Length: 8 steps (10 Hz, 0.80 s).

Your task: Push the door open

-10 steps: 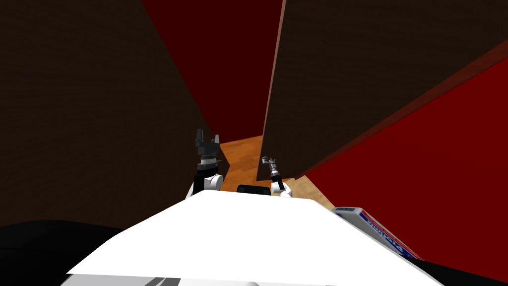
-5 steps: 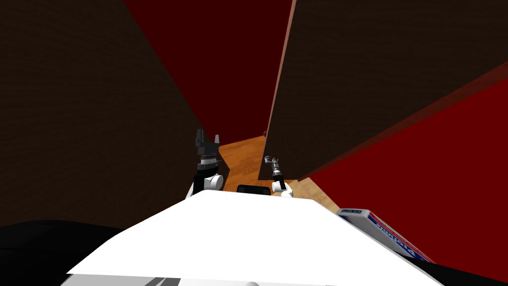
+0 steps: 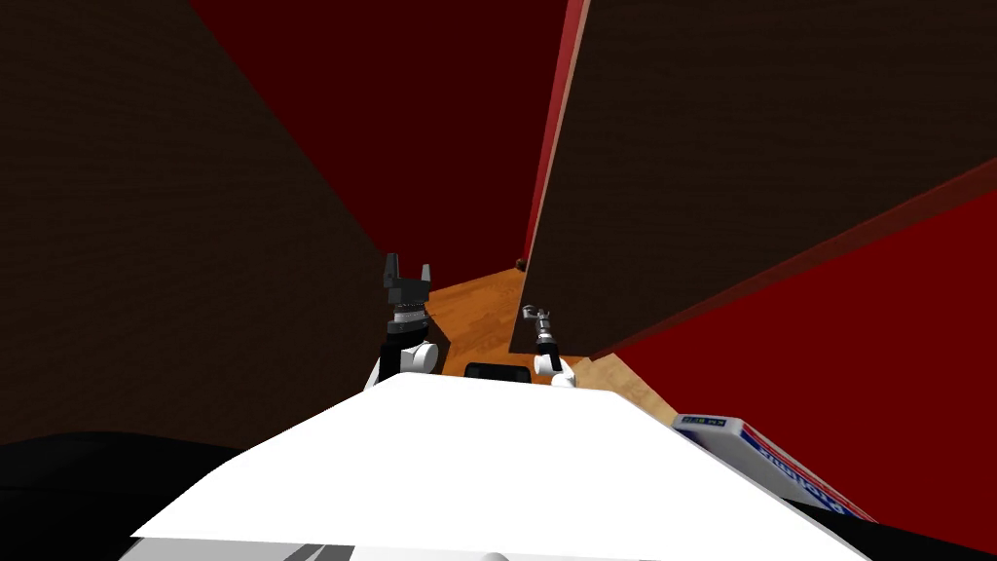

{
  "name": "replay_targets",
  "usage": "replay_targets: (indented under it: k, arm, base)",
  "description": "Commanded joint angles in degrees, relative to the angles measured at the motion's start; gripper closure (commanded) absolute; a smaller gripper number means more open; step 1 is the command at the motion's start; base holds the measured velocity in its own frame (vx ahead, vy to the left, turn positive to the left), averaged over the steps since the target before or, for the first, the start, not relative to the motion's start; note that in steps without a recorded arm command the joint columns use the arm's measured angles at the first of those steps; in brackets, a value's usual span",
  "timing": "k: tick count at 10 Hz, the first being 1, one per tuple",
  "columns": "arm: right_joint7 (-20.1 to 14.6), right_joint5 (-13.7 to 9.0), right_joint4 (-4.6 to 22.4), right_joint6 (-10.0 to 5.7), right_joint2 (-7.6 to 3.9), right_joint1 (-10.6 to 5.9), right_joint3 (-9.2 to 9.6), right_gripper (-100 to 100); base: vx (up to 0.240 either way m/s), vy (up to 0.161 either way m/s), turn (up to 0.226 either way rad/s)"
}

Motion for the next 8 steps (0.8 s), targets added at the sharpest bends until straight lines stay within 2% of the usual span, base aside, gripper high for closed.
replay_targets:
  k: [1,2,8]
  arm:
    - [0.00,0.00,0.00,0.00,0.00,0.00,0.00,100]
    - [0.44,-0.44,-0.20,-0.05,-1.14,-0.04,-0.92,100]
    - [2.10,-1.80,-0.33,-0.28,-3.23,-0.02,-3.66,100]
  base:
    - [0.071,0.030,-0.042]
    - [0.120,0.014,-0.061]
    - [0.192,0.043,-0.048]
